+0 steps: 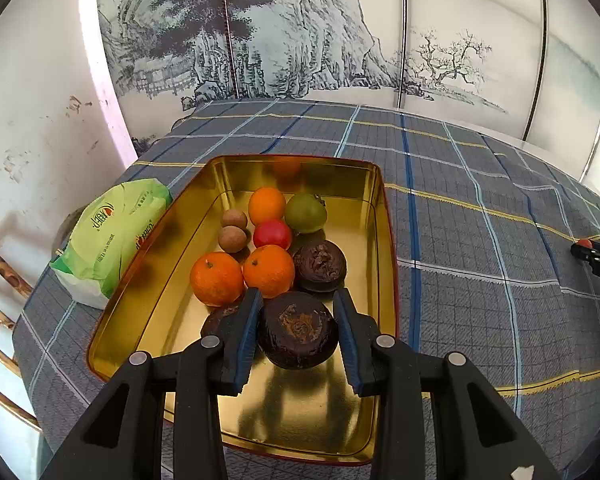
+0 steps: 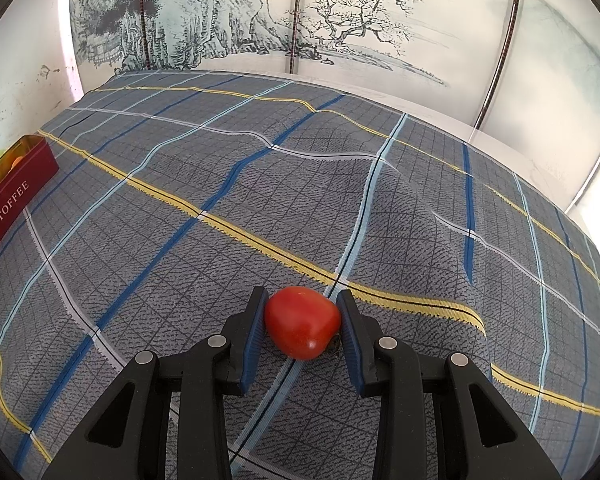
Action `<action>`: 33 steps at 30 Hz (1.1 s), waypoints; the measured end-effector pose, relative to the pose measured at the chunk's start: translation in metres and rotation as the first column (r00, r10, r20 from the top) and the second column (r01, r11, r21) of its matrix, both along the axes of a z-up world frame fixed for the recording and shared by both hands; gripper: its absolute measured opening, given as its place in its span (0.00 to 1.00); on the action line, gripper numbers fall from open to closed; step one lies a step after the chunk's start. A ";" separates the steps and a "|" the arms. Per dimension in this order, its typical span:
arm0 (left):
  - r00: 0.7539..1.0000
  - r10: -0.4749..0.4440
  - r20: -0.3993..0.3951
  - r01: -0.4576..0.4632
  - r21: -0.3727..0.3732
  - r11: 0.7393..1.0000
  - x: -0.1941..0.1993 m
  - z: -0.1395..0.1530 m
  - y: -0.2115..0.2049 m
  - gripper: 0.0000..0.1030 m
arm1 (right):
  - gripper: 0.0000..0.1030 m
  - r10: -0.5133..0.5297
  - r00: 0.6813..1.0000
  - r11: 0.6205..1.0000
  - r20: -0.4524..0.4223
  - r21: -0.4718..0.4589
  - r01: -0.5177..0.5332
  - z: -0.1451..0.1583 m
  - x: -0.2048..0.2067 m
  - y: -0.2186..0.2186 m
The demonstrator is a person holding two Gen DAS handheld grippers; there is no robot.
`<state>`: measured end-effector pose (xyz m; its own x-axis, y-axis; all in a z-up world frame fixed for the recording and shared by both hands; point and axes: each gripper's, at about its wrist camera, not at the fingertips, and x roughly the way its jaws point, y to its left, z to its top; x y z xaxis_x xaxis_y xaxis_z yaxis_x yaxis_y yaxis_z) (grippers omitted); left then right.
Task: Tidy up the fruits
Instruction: 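Lower the mangosteen into the tin and open the left gripper, then carry the red tomato over the gold tin with the right gripper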
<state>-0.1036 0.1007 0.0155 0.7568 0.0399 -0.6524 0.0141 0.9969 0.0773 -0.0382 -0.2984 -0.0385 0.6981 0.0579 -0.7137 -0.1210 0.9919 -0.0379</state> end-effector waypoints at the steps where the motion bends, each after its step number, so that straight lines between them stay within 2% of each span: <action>1: 1.000 0.000 -0.002 0.000 0.001 1.000 0.000 -0.001 0.000 0.32 | 0.35 0.000 1.000 1.000 0.000 -0.001 0.000 0.000 0.000 0.000; 10: 1.000 0.003 -0.011 -0.003 0.005 1.000 0.000 -0.005 0.000 0.33 | 0.35 -0.001 1.000 1.000 0.002 -0.009 0.001 0.001 0.000 0.000; 15: 1.000 0.003 0.009 -0.004 0.026 1.000 -0.002 -0.002 -0.001 0.34 | 0.35 -0.002 1.000 1.000 0.004 -0.020 0.002 0.001 0.000 0.001; 19: 0.999 0.006 0.032 -0.007 0.039 0.999 -0.006 0.004 -0.002 0.49 | 0.35 -0.010 1.000 0.999 0.010 -0.041 0.010 0.001 -0.001 0.004; 26: 0.994 0.079 0.075 -0.081 0.035 0.996 -0.016 0.013 0.012 0.71 | 0.35 -0.015 1.000 1.000 0.002 0.009 0.015 0.002 -0.010 0.004; 30: 0.987 0.118 0.106 -0.123 0.040 0.992 -0.023 0.017 0.018 0.78 | 0.35 0.005 1.000 0.998 0.003 0.055 -0.005 0.005 -0.021 0.011; 33: 0.985 0.124 0.117 -0.129 0.035 0.991 -0.029 0.019 0.019 0.78 | 0.35 0.028 0.999 0.997 0.015 0.069 -0.029 0.011 -0.029 0.022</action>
